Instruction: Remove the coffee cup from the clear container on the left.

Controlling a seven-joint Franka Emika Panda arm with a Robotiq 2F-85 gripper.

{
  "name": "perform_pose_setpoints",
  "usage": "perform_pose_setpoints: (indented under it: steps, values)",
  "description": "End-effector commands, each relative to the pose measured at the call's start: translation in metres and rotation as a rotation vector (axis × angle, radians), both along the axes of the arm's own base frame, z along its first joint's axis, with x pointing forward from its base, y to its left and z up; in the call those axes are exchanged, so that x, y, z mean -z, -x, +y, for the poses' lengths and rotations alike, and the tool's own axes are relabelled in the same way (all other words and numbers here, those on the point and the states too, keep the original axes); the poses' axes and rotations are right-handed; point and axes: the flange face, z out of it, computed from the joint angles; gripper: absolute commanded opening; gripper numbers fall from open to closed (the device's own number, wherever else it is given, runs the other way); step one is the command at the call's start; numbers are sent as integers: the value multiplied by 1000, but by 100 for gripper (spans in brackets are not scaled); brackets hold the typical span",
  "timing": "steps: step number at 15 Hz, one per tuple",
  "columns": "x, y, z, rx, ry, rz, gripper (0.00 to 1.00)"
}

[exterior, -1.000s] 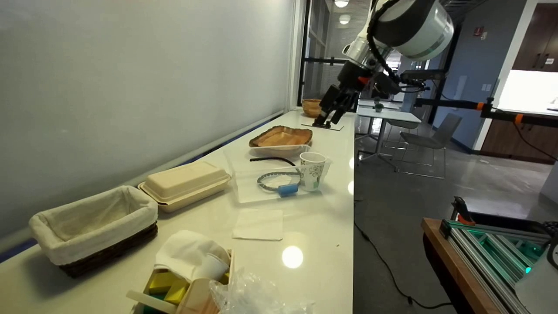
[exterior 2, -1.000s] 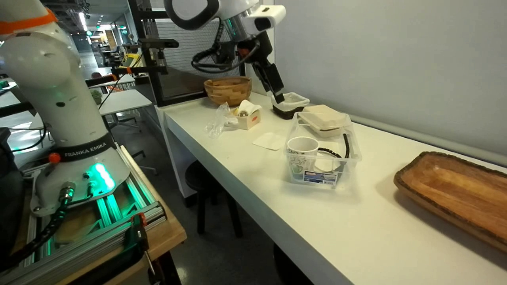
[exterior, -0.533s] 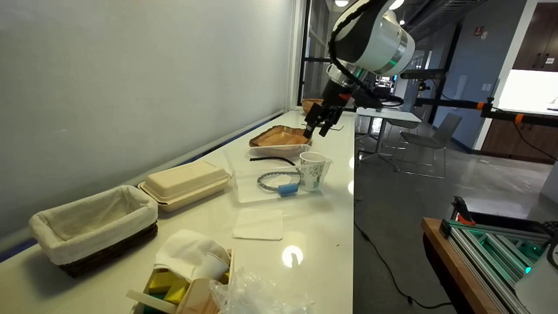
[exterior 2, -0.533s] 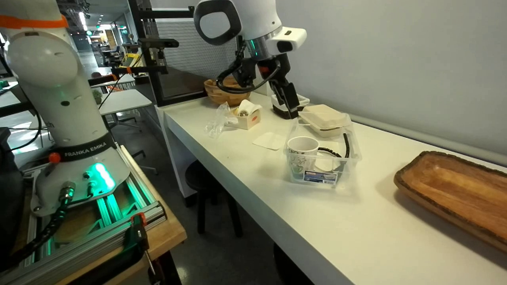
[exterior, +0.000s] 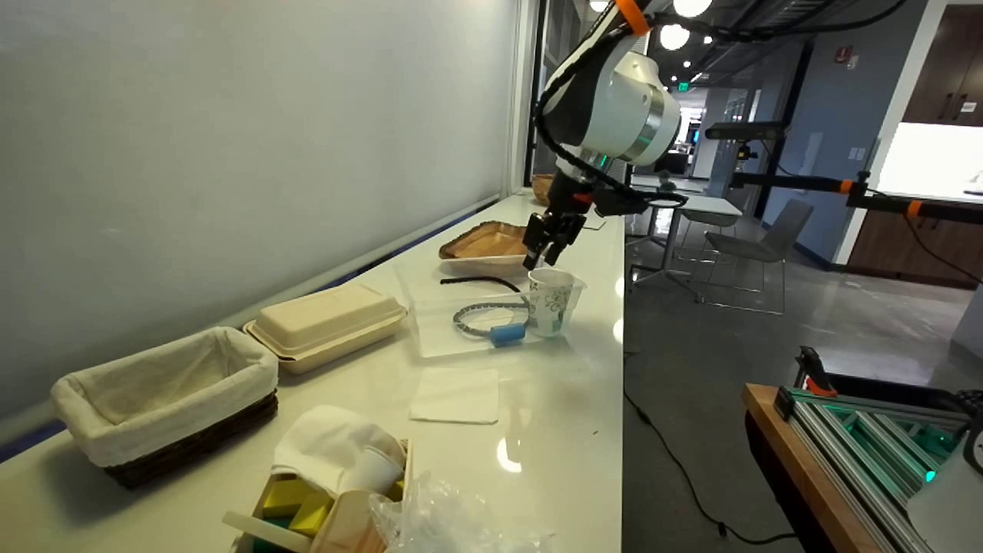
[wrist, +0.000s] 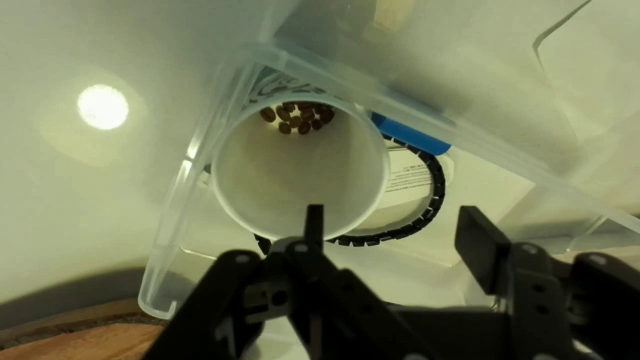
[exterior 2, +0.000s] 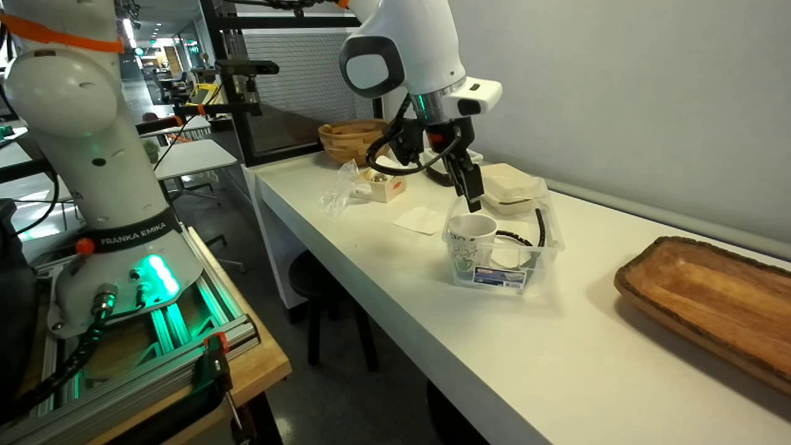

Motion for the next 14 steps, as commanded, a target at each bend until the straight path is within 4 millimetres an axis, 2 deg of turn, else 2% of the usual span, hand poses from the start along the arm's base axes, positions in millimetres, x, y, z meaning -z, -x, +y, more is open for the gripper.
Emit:
perform_pose_setpoints:
  steps: [1,4,7,12,13,14]
  values:
    - [24,-8,-10,-25,-14,28,47]
    - [37,-11,-13,-26,-15,42,52]
    - [44,-14,-14,-29,-19,43,47]
    - [44,-15,-12,-35,-13,64,5]
    - [42,-13,-10,-25,-7,78,0]
    - [39,-12,-10,-15,9,88,0]
